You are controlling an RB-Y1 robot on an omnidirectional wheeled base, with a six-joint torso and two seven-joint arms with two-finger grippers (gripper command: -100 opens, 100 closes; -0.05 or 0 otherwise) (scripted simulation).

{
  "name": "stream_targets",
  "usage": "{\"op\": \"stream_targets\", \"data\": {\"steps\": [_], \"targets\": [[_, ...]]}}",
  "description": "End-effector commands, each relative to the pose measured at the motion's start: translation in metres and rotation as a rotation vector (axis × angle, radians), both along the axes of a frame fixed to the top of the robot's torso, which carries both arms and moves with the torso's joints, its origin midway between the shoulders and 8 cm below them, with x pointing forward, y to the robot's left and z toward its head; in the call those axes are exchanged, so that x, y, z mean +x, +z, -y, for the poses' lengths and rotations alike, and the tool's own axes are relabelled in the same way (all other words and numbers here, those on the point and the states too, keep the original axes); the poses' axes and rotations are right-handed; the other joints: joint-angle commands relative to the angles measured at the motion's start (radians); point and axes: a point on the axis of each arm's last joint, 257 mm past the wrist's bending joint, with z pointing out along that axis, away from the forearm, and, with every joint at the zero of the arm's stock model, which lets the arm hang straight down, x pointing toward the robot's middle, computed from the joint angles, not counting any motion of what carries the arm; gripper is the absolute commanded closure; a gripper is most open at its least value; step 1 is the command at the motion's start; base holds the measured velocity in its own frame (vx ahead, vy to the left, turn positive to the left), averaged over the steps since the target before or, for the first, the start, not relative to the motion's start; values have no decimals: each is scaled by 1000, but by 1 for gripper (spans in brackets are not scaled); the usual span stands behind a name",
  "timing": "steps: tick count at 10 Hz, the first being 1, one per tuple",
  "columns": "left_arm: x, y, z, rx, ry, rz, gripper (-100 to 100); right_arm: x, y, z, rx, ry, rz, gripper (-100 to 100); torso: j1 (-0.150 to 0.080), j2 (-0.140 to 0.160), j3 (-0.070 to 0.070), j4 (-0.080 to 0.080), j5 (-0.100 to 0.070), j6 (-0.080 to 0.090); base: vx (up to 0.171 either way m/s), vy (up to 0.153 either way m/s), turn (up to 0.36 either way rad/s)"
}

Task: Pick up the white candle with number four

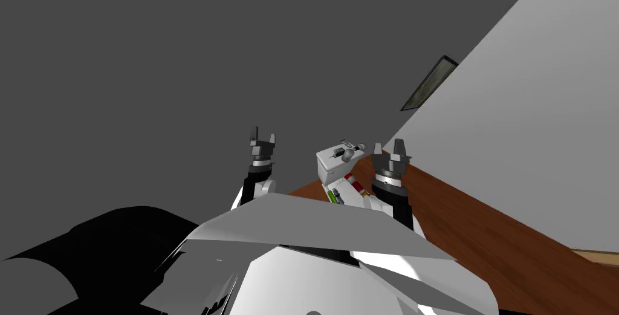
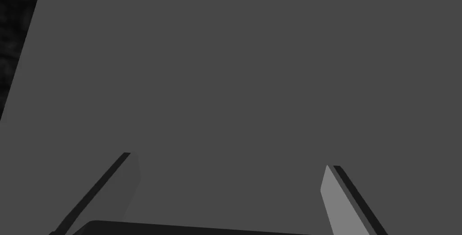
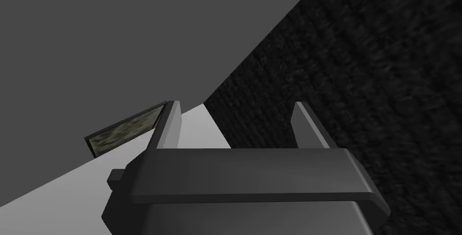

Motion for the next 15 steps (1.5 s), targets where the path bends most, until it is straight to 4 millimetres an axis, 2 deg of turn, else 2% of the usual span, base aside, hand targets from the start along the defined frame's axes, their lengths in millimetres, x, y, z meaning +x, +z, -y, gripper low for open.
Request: {"op": "stream_targets", "data": {"steps": [1, 4, 8, 10, 15], "targets": [[0, 0, 0, 0, 0, 0, 0, -2, -9, 1, -49, 9, -29, -100, 0, 0, 0, 0, 0, 0, -5, -44, 304], [0, 0, 0, 0, 0, 0, 0, -7, -32, 7, -134, 20, -94, -100, -9, 1, 1, 0, -2, 0, -17, -124, 328], [0, 0, 0, 0, 0, 0, 0, -23, -76, 23, -276, 44, -227, -100, -8, 5, 3, 1, -2, 0, -88, -118, 444], [0, 0, 0, 0, 0, 0, 0, -24, -78, 24, -277, 44, -233, -100, -6, 5, 3, 1, -1, 0, -55, -34, 181], [0, 0, 0, 0, 0, 0, 0, -24, -78, 24, -277, 44, -233, -100, -2, -3, -2, 0, 0, 0, 4, 2, -13]]}}
